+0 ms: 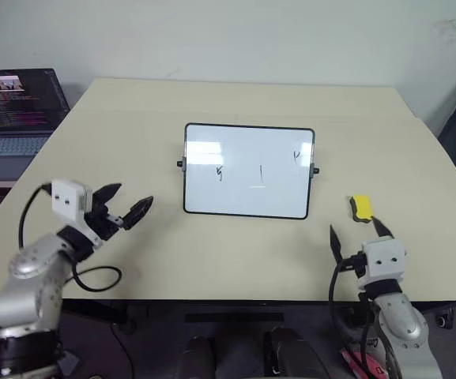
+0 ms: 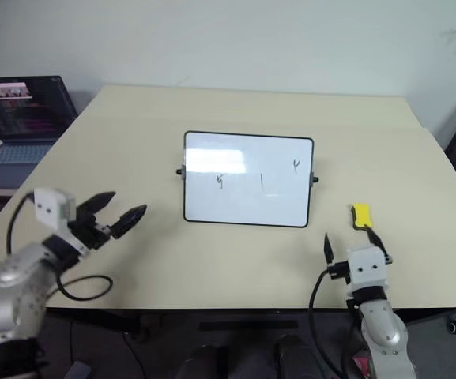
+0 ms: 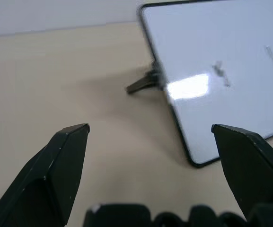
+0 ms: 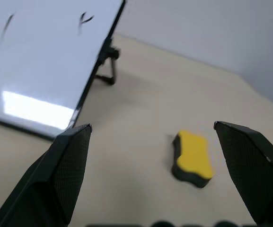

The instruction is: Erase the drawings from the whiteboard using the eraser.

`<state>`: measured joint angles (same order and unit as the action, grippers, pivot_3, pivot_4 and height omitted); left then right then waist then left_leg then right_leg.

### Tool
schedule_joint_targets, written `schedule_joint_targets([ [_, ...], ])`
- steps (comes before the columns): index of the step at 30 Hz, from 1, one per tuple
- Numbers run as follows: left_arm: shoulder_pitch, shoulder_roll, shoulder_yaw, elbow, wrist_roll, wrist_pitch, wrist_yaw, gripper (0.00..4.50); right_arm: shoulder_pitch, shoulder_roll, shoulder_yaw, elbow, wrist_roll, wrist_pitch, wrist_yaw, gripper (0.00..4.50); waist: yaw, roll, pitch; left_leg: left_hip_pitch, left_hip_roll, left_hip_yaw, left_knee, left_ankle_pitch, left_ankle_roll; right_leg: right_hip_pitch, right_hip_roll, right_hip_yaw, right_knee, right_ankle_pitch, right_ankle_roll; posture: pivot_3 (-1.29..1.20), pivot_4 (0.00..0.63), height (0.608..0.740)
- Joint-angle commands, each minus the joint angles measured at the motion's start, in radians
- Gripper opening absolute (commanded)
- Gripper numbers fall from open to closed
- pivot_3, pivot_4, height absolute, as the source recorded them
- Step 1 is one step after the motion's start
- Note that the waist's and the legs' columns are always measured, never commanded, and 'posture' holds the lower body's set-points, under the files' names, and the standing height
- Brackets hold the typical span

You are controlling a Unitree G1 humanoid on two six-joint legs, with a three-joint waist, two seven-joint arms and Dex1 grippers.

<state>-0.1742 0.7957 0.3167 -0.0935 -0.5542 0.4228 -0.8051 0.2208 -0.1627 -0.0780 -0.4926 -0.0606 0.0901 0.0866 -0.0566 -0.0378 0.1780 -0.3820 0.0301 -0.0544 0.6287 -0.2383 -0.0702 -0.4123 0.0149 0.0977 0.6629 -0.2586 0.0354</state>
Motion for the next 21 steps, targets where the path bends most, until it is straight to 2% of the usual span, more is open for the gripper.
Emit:
schedule_joint_targets([
  [1,-0.050,0.065,-0.044,-0.071,-0.075,0.103,-0.121,4.50,-0.062,0.017,-0.056,-0.086,0.052,0.109,-0.026,4.47,-0.001,0.000,0.000,0.000,0.000,0.000,0.000,0.000,0.000,0.000,0.000,0.000,0.000,0.000,0.000,0.00,0.150,0.740],
  [5,-0.158,0.146,-0.127,-0.109,-0.115,0.174,-0.266,4.50,-0.160,-0.004,-0.106,-0.136,0.103,0.331,-0.019,4.47,-0.001,0.001,0.001,-0.001,0.000,0.000,0.000,0.000,0.000,-0.001,0.000,-0.001,0.001,0.000,0.001,0.00,0.150,0.740],
  [10,-0.325,0.136,-0.226,-0.086,-0.128,0.229,-0.360,4.50,-0.287,-0.050,-0.140,-0.173,0.209,0.656,0.017,4.47,-0.001,0.001,0.001,-0.001,0.000,-0.001,0.000,0.000,0.000,-0.001,0.001,-0.001,0.001,0.001,0.003,0.00,0.150,0.740],
  [15,-0.391,0.105,-0.299,-0.059,-0.085,0.200,-0.415,4.50,-0.440,-0.056,-0.206,-0.125,0.270,0.918,-0.012,4.47,-0.006,0.002,0.001,-0.002,0.000,0.000,-0.001,0.000,0.000,-0.002,0.001,0.000,0.001,0.002,0.004,0.00,0.150,0.740],
  [21,-0.419,0.082,-0.360,-0.054,-0.063,0.176,-0.494,4.50,-0.560,-0.098,-0.242,0.016,0.246,0.984,-0.039,4.47,-0.005,0.002,0.001,-0.003,0.000,-0.001,-0.001,0.000,0.001,-0.003,0.001,-0.001,0.001,0.001,0.005,0.00,0.150,0.740],
])
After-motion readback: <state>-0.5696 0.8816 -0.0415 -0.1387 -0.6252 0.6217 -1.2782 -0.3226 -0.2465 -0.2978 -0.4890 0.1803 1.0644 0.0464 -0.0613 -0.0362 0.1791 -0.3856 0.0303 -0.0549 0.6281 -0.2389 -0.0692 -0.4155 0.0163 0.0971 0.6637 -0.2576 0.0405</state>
